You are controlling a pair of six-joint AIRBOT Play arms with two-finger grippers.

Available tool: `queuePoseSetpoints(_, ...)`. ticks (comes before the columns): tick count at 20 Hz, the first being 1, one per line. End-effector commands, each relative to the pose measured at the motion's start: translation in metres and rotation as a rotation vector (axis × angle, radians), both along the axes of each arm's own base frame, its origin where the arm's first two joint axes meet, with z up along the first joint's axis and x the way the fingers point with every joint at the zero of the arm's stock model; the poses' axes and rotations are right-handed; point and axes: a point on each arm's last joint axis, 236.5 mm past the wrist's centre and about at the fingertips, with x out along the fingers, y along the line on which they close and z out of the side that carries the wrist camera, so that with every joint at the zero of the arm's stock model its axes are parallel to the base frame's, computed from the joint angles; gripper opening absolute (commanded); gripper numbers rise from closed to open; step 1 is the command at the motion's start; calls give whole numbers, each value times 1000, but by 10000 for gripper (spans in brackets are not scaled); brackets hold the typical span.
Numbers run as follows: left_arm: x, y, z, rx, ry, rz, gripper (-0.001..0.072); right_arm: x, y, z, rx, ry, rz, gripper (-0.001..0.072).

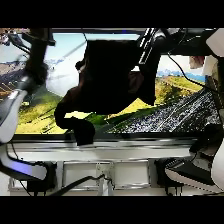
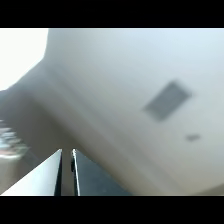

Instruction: Fold the clothes and pants, and hang the long-sleeved shirts on hangers.

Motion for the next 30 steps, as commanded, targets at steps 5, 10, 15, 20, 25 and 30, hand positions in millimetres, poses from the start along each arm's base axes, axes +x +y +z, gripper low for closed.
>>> queuePoseSetpoints(5, -34, 90, 64, 737, 296, 765, 70, -4, -4, 10, 293, 235, -284, 31)
queuePoseSetpoints(10, -85, 98, -4, 1071, 614, 690, 412, -5, -4, 9, 291, 238, -285, 32)
queuePoseSetpoints(15, -112, 46, -128, 1056, 970, 225, 603, -4, -5, 9, 290, 237, -286, 32)
queuePoseSetpoints(20, -106, -49, -128, 780, 770, -204, 620, -8, -6, 3, 259, 251, -276, 32)
queuePoseSetpoints(25, -95, -91, -168, 741, 790, -353, 661, -17, -16, -21, 0, 169, -106, 31)
queuePoseSetpoints(30, -86, -133, -179, 564, 766, -512, 711, -2, -11, -12, -35, 51, -44, 31)
